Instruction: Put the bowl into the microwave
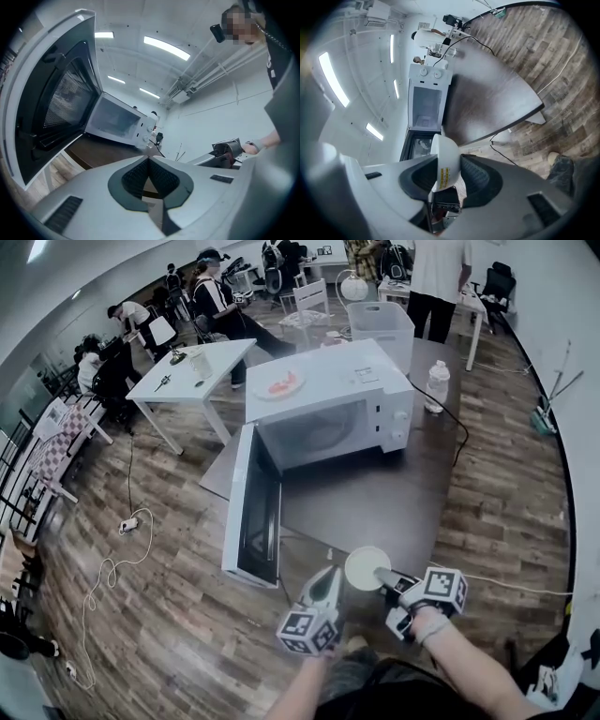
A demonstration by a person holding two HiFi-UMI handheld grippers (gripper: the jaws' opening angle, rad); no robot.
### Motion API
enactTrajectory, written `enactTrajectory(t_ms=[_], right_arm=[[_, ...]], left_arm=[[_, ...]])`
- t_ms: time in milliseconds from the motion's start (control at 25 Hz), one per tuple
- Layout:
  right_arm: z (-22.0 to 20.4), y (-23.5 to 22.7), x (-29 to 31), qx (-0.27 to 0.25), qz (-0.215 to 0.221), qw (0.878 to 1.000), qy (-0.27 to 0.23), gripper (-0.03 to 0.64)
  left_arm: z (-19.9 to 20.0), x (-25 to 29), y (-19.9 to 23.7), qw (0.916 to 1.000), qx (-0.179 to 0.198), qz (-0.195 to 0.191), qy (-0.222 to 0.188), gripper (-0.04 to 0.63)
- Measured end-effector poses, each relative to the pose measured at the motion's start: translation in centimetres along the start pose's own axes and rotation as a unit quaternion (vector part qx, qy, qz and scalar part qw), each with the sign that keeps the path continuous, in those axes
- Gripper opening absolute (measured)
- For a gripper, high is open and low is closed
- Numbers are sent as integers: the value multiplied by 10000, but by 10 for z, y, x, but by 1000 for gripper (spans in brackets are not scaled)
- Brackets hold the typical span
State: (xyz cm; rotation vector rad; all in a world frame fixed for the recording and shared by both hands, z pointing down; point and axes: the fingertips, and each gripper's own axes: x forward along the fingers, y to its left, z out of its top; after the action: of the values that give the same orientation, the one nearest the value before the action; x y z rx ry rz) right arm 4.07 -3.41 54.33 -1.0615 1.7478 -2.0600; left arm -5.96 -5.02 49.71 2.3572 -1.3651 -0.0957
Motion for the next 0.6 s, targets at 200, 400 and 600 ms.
enactTrajectory(t_ms=[200, 400, 600], right_arm=[[12, 4, 16, 19, -46, 10000, -47, 135], [17, 11, 35, 42, -29, 10000, 43, 135], [28, 22, 56, -42, -19, 9999, 163, 135]], left_arm=[[1, 9, 15, 9999, -78, 91, -31, 0], [1, 18, 28, 9997, -150, 163, -59, 0], [10, 30, 44, 9993, -191, 291, -152, 0]])
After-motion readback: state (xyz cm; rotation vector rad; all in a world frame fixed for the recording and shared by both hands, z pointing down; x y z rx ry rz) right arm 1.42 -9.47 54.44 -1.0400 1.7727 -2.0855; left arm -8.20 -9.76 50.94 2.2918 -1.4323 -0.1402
